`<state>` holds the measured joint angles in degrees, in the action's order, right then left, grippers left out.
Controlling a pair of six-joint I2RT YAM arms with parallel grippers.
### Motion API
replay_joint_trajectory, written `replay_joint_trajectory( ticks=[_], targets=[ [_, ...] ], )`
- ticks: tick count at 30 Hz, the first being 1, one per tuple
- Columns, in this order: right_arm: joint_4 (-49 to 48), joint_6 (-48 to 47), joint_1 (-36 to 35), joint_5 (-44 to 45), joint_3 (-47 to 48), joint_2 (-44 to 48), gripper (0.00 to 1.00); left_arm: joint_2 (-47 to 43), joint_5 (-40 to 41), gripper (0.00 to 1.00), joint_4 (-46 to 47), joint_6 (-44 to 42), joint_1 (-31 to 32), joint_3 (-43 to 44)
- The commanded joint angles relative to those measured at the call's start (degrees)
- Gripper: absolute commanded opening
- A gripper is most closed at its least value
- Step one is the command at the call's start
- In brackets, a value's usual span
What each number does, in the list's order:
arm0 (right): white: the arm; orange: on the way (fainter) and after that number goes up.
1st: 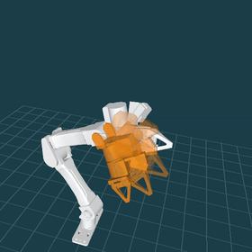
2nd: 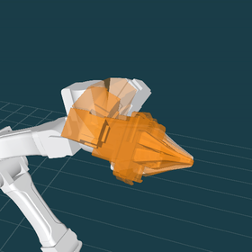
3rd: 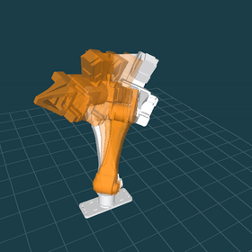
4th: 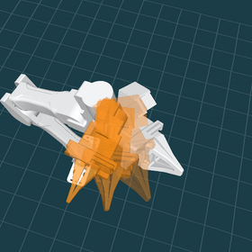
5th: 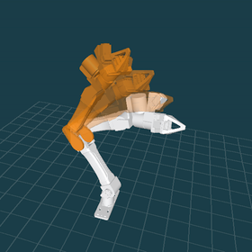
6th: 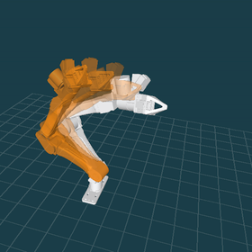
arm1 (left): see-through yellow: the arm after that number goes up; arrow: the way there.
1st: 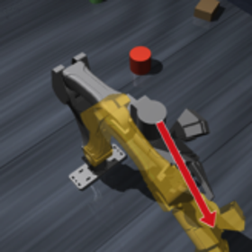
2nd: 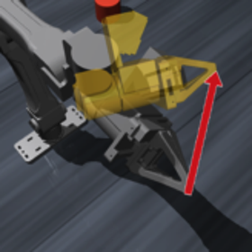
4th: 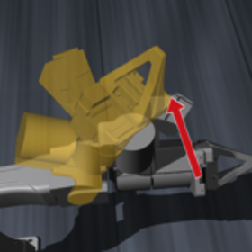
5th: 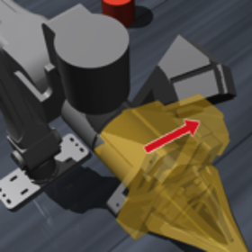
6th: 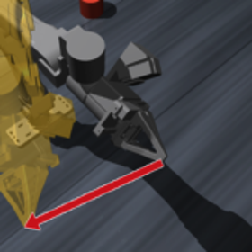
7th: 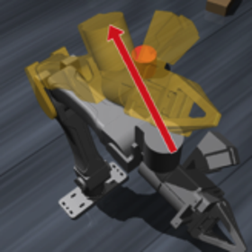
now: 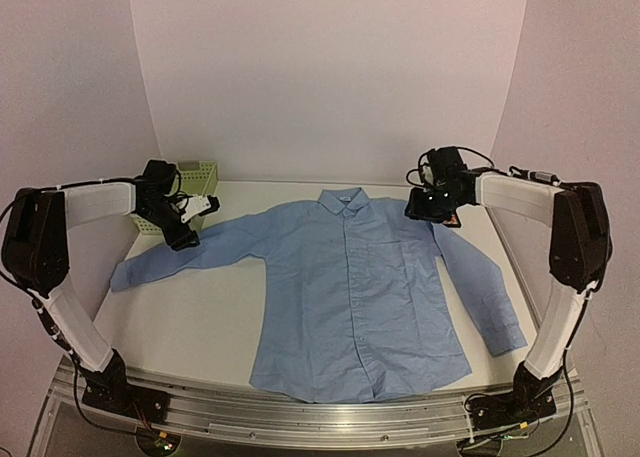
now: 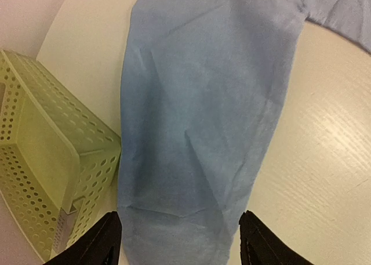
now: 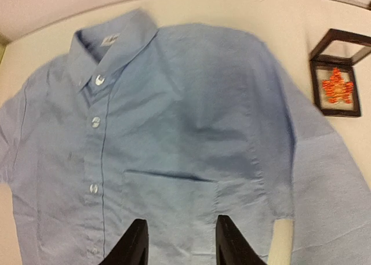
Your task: Pin the brooch onto the clothing
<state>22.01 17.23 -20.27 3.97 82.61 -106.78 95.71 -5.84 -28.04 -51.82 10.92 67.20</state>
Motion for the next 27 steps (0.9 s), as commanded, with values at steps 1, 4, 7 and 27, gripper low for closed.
replay_joint_trajectory(
  ticks=[1, 4, 7, 27],
  targets=[
    [2.2, -0.9, 6.2, 4.5, 3.9, -1.5, 0.48, -8.0, -7.7, 0.76, 3.6, 3.9, 5.4, -2.4],
    [3.1, -2.8, 9.3, 4.9, 5.8, -3.1, 0.55, -8.5, -10.2, 0.8, 4.8, 5.4, 12.6, -4.2],
    [4.3, -3.7, 12.7, 5.0, 6.5, -4.6, 0.54, -4.9, -10.4, 0.79, 5.6, 9.9, 18.8, -4.3],
    [4.9, -7.1, 19.8, 7.4, 1.1, -6.8, 0.28, 2.8, -6.7, 0.71, 12.9, 10.9, 34.7, -15.9]
  ],
)
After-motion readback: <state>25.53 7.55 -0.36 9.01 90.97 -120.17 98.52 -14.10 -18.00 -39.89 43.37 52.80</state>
